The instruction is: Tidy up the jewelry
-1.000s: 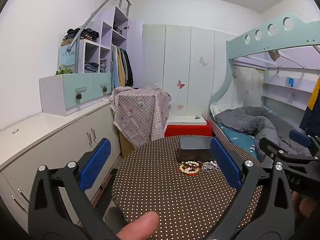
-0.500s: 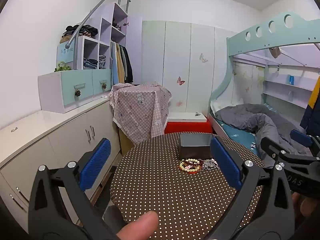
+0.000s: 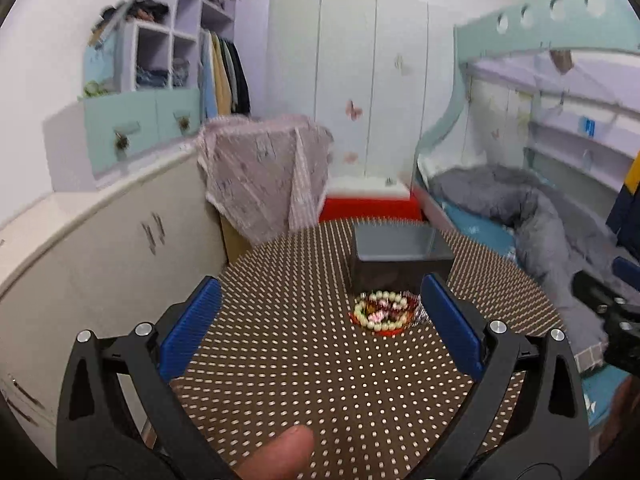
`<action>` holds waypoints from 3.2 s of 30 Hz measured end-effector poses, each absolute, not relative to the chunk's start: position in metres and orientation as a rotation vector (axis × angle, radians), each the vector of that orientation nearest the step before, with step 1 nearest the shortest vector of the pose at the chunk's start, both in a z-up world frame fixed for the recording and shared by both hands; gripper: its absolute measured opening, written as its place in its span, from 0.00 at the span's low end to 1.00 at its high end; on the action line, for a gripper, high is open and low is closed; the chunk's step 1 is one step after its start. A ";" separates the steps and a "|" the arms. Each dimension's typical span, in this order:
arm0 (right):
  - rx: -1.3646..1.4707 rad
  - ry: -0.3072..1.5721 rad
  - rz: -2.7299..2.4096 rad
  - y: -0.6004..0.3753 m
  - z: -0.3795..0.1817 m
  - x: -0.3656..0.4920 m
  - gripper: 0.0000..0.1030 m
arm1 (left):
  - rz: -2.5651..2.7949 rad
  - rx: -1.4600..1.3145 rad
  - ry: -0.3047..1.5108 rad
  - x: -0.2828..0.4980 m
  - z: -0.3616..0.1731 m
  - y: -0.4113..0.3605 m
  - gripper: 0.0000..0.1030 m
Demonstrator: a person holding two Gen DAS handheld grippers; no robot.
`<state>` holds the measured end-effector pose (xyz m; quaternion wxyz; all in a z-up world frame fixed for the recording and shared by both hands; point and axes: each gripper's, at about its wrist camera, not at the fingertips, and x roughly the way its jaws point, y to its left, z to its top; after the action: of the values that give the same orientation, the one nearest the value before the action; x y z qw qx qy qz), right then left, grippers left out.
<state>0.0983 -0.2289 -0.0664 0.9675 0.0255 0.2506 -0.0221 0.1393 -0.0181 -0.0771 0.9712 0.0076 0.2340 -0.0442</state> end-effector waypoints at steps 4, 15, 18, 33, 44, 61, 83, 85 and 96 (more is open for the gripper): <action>0.057 0.574 -0.042 -0.236 -0.091 0.118 0.93 | -0.101 0.014 0.564 0.176 -0.110 -0.022 0.94; 0.062 0.721 0.018 -0.228 -0.133 0.168 0.93 | -0.112 0.090 0.759 0.247 -0.165 -0.032 0.94; 0.062 0.739 0.033 -0.228 -0.136 0.178 0.93 | -0.118 0.106 0.803 0.261 -0.174 -0.038 0.94; 0.073 0.800 0.146 -0.219 -0.134 0.222 0.93 | -0.339 0.131 0.906 0.289 -0.181 -0.060 0.11; -0.056 0.848 0.398 -0.173 -0.146 0.242 0.75 | -0.378 0.043 0.877 0.277 -0.165 -0.019 0.09; -0.221 0.867 0.572 -0.134 -0.165 0.274 0.07 | -0.363 -0.004 0.885 0.268 -0.173 -0.008 0.09; 0.147 0.852 0.655 -0.190 -0.131 0.264 0.07 | -0.362 -0.045 0.857 0.262 -0.156 0.008 0.09; 0.104 0.855 0.649 -0.187 -0.124 0.265 0.07 | -0.368 -0.039 0.830 0.260 -0.144 0.008 0.09; -0.164 0.935 0.592 -0.137 -0.170 0.267 0.20 | -0.355 -0.045 0.796 0.251 -0.133 0.013 0.09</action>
<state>0.2666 -0.1366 -0.1702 0.8475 -0.0778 0.4436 0.2809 0.2512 0.0130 -0.1328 0.9062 -0.0219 0.3856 -0.1721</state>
